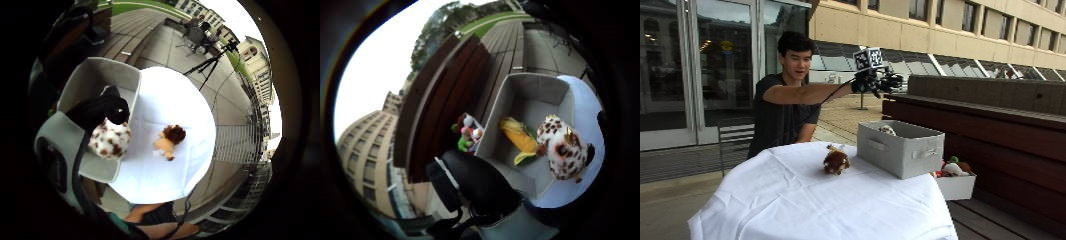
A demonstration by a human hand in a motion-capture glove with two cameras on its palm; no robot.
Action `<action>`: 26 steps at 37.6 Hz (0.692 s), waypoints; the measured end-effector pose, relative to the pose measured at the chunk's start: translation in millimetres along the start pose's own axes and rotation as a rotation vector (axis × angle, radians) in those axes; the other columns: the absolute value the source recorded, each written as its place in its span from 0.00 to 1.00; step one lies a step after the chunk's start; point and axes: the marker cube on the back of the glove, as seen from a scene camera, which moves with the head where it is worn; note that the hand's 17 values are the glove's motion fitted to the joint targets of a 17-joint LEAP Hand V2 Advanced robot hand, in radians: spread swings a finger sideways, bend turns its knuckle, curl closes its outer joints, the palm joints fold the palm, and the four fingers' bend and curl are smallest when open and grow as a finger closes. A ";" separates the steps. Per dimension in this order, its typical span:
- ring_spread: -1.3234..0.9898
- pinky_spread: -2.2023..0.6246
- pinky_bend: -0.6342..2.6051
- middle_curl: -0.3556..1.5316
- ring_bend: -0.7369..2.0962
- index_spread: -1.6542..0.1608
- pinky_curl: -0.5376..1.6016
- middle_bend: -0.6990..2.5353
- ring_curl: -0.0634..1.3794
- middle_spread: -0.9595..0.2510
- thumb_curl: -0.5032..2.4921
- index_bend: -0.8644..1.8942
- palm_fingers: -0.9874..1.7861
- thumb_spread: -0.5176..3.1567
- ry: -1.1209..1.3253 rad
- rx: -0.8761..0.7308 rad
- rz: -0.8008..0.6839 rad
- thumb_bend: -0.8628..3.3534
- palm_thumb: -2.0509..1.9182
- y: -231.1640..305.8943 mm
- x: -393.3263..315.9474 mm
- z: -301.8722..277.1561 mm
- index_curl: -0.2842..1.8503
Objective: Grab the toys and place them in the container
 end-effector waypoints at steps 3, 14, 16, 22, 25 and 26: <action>0.49 0.71 0.63 0.45 0.60 0.75 0.47 0.30 0.29 0.72 0.30 0.35 0.40 0.38 0.007 0.007 -0.009 0.17 0.47 5.5 21.4 -8.6 0.17; 0.51 0.76 0.61 0.45 0.55 0.73 0.45 0.31 0.24 0.73 0.27 0.37 0.37 0.39 0.127 -0.023 0.077 0.17 0.47 55.8 168.6 11.2 0.20; 0.51 0.77 0.61 0.45 0.55 0.73 0.45 0.31 0.24 0.73 0.26 0.37 0.36 0.39 0.130 -0.041 0.090 0.17 0.47 60.9 187.4 23.2 0.20; 0.52 0.78 0.60 0.44 0.52 0.73 0.44 0.31 0.22 0.73 0.25 0.38 0.35 0.39 0.129 -0.080 0.147 0.18 0.48 87.5 221.4 70.3 0.22; 0.53 0.78 0.60 0.43 0.51 0.73 0.44 0.30 0.21 0.74 0.24 0.38 0.35 0.39 0.132 -0.107 0.164 0.18 0.48 97.2 232.2 96.1 0.23; 0.53 0.78 0.60 0.43 0.51 0.73 0.43 0.29 0.21 0.74 0.24 0.38 0.34 0.38 0.136 -0.114 0.166 0.18 0.48 99.7 234.4 104.0 0.23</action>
